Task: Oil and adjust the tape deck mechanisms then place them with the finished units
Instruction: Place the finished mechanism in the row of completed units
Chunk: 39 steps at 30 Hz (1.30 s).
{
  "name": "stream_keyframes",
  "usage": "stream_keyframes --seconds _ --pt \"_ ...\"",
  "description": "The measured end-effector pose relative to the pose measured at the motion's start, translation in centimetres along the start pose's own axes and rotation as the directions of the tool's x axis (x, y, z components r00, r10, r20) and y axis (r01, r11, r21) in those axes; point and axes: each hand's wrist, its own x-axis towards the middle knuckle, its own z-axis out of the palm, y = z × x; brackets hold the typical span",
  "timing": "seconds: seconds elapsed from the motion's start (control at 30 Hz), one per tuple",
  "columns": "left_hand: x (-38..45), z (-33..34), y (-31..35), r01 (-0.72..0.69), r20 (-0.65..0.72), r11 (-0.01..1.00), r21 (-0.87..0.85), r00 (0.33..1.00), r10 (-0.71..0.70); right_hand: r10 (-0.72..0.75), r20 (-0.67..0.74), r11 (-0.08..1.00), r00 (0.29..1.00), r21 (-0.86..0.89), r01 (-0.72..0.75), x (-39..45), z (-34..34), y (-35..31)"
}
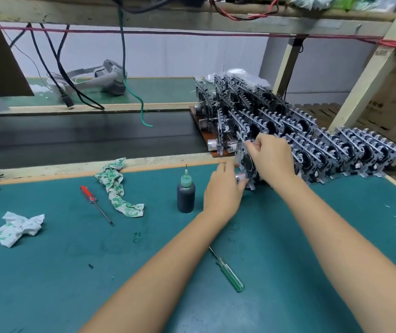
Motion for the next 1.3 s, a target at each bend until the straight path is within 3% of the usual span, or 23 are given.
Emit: stream_keyframes --seconds 0.3,0.5,0.57,0.63,0.7,0.8,0.9,1.0,1.13,1.3 --pt "0.8 2.7 -0.1 -0.073 0.28 0.982 0.174 0.96 0.022 0.043 -0.064 0.973 0.997 -0.224 -0.056 0.8 1.3 0.7" --pt "1.0 0.9 0.2 -0.095 0.333 0.977 0.192 0.943 0.026 -0.02 -0.056 0.929 0.998 -0.37 -0.003 0.4 0.0 -1.0" --pt "0.3 -0.4 1.0 -0.128 0.231 0.987 0.099 0.968 0.103 -0.085 -0.118 0.94 0.989 -0.338 0.041 -0.7 -1.2 -2.2" --pt "-0.8 -2.5 2.0 -0.18 0.007 0.983 -0.024 0.984 0.181 -0.149 -0.196 0.977 0.969 -0.178 0.114 -2.0 -2.7 -4.0" --pt "-2.2 -5.4 2.4 -0.259 -0.188 0.959 -0.114 0.954 0.235 -0.175 -0.216 0.982 0.961 0.032 0.187 -3.4 -4.2 -6.5" --pt "-4.9 -10.6 1.1 -0.326 -0.334 0.935 -0.141 0.905 0.265 -0.282 -0.155 0.925 0.947 0.218 0.311 -5.8 -5.1 -11.3" --pt "-7.8 -15.0 -2.2 -0.219 -0.37 0.974 -0.058 0.911 0.183 -0.404 -0.051 0.869 0.913 0.291 0.401 -8.2 -3.5 -16.1" --pt "-10.0 -18.5 -6.8 0.013 -0.346 0.988 0.154 0.937 0.042 -0.501 0.061 0.824 0.863 0.338 0.455 -10.2 0.2 -19.8" --pt "-10.9 -23.6 -13.0 0.259 -0.326 0.812 0.524 0.941 -0.089 -0.584 0.234 0.782 0.778 0.419 0.461 -12.2 5.8 -23.3" --pt "-10.0 -30.1 -20.0 0.468 -0.559 0.641 0.608 0.826 -0.073 -0.556 0.398 0.82 0.729 0.404 0.405 -11.4 11.4 -26.4"
